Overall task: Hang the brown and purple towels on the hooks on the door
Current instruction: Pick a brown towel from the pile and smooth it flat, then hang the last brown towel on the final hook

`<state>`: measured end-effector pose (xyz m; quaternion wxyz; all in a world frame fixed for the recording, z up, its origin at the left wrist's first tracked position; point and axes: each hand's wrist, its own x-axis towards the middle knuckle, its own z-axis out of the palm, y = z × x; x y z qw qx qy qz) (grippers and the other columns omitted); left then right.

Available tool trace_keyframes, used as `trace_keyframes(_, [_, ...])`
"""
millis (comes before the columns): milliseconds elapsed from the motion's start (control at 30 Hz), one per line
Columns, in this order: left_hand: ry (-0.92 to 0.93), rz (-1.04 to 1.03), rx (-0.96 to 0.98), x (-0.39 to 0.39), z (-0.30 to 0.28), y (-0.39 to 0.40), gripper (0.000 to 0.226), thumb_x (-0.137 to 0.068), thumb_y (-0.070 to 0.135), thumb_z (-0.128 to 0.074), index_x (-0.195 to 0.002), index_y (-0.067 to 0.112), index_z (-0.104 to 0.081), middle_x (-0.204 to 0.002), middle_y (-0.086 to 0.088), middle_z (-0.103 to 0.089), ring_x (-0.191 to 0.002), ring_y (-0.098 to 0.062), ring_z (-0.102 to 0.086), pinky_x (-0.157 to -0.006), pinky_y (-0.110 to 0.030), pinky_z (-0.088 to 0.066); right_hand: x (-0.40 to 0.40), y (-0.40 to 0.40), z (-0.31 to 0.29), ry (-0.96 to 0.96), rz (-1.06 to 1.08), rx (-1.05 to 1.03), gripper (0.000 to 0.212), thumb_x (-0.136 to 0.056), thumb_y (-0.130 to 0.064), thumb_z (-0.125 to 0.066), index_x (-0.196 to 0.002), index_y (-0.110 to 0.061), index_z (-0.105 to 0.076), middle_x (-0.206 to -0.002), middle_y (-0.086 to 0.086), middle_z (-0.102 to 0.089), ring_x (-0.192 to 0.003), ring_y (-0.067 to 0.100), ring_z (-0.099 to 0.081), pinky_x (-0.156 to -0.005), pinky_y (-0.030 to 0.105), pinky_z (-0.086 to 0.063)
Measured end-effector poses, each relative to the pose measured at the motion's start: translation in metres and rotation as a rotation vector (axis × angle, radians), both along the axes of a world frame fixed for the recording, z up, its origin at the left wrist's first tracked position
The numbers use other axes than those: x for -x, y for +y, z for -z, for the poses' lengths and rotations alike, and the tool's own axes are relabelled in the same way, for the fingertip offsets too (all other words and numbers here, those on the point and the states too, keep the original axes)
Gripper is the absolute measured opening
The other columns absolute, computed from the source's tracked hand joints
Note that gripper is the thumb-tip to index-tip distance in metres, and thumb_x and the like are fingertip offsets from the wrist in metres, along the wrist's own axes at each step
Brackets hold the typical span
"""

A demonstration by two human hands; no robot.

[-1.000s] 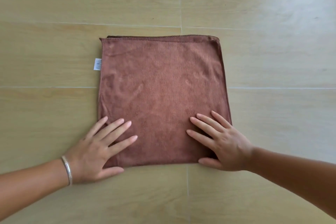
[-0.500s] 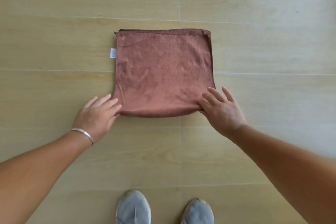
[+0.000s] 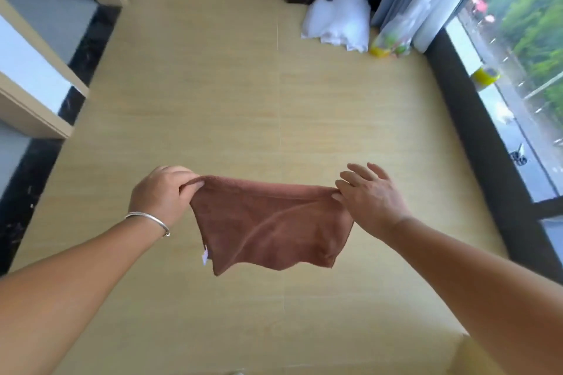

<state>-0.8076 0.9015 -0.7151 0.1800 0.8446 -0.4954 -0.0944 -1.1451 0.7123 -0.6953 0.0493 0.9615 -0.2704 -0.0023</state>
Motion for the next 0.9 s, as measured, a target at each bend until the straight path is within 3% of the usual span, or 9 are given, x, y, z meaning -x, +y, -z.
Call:
trace_keyframes(233, [-0.014,0.067,0.112,-0.029,-0.310,-0.047,0.011,-0.088,0.032,-0.066,-0.082,0.025,-0.073,-0.089,0.013,-0.065,-0.082,-0.019,-0.060,-0.070,-0.033,-0.049,-0.020,-0.039,-0.311,-0.061,0.030,-0.005,0.036,-0.095,-0.052,-0.046,-0.103,-0.029,-0.072,-0.112,-0.010,-0.062,-0.118,0.015,-0.048,-0.101,0.028,-0.033])
trace_keyframes(433, [-0.144,0.061,0.318,-0.021,-0.529,-0.043,0.007,-0.082,0.031,-0.072,-0.075,0.029,-0.071,-0.087,0.016,-0.061,-0.080,-0.012,-0.055,-0.062,-0.027,-0.035,-0.017,-0.034,-0.526,-0.289,0.149,0.030,0.027,-0.088,-0.051,-0.060,-0.094,-0.027,-0.071,-0.104,-0.012,-0.061,-0.114,0.013,-0.046,-0.101,0.029,-0.031])
trace_keyframes(667, [-0.394,0.045,0.403,-0.012,-0.682,-0.024,0.013,-0.087,0.035,-0.064,-0.076,0.029,-0.064,-0.085,0.011,-0.059,-0.076,-0.012,-0.049,-0.057,-0.027,-0.031,-0.016,-0.011,-0.682,-0.384,0.156,0.193,0.025,-0.094,-0.046,-0.053,-0.094,-0.030,-0.072,-0.107,-0.014,-0.063,-0.116,0.013,-0.046,-0.102,0.033,-0.031])
trace_keyframes(900, [-0.503,0.005,0.454,-0.029,-0.763,0.002,0.018,-0.088,0.037,-0.063,-0.071,0.033,-0.058,-0.080,0.015,-0.052,-0.076,-0.012,-0.048,-0.055,-0.026,-0.030,-0.032,0.010,-0.758,-0.411,0.119,0.281,0.029,-0.095,-0.046,-0.049,-0.087,-0.029,-0.072,-0.098,-0.014,-0.065,-0.108,0.013,-0.050,-0.098,0.033,-0.035])
